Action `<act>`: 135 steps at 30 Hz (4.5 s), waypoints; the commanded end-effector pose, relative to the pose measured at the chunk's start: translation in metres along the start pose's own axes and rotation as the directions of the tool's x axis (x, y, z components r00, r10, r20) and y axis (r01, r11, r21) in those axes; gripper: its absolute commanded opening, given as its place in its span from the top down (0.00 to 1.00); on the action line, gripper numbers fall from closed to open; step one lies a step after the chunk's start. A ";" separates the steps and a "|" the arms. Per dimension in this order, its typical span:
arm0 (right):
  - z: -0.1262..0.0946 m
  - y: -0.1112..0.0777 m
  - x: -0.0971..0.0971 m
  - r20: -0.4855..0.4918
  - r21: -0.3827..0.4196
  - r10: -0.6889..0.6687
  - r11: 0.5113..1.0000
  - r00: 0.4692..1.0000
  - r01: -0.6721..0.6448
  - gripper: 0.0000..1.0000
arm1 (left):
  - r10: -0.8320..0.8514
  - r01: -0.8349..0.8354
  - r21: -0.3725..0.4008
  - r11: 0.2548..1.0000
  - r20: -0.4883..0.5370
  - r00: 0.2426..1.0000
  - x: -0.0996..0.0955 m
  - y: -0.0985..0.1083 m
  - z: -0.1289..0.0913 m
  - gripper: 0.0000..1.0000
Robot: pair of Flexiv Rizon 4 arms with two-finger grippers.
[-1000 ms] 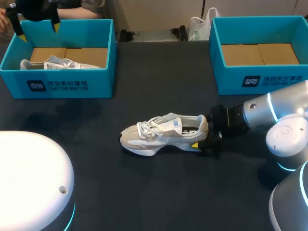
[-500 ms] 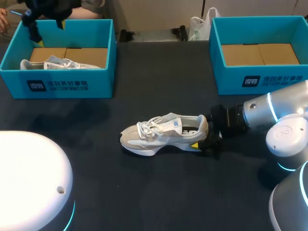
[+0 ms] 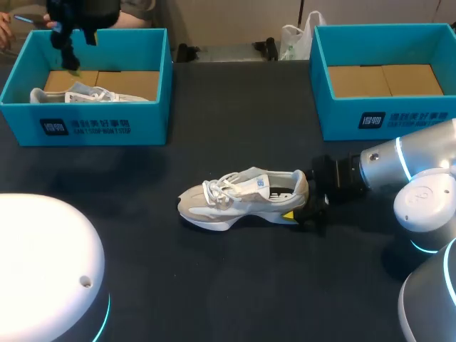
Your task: Take the shoe out of the shoebox, open the shoe tongue, remove and reinsert the insole, then place the shoe into the shoebox
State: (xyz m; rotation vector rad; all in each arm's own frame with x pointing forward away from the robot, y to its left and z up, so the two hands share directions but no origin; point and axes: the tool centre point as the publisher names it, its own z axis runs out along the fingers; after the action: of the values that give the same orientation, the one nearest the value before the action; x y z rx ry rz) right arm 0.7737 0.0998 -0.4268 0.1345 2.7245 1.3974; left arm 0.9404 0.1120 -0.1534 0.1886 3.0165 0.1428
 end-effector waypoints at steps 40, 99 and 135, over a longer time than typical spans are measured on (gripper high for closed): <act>0.004 -0.002 0.000 0.000 0.005 0.000 1.000 1.000 0.000 1.00 | -0.908 0.892 -0.193 0.408 -0.182 0.376 0.068 -0.175 0.040 0.00; 0.004 -0.002 0.000 0.000 0.005 0.000 1.000 1.000 0.000 1.00 | -0.992 0.959 -0.256 0.119 -0.060 0.107 0.141 -0.323 0.097 0.00; 0.004 -0.002 0.000 0.000 0.005 0.000 1.000 1.000 0.000 1.00 | -0.997 0.985 -0.162 0.066 0.016 0.069 0.152 -0.385 0.144 0.00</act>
State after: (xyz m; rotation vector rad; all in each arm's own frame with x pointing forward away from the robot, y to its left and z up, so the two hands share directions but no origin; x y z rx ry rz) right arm 0.7738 0.0999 -0.4269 0.1345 2.7244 1.3975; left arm 0.7672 -0.2341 -0.3461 -1.9703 2.3704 0.2021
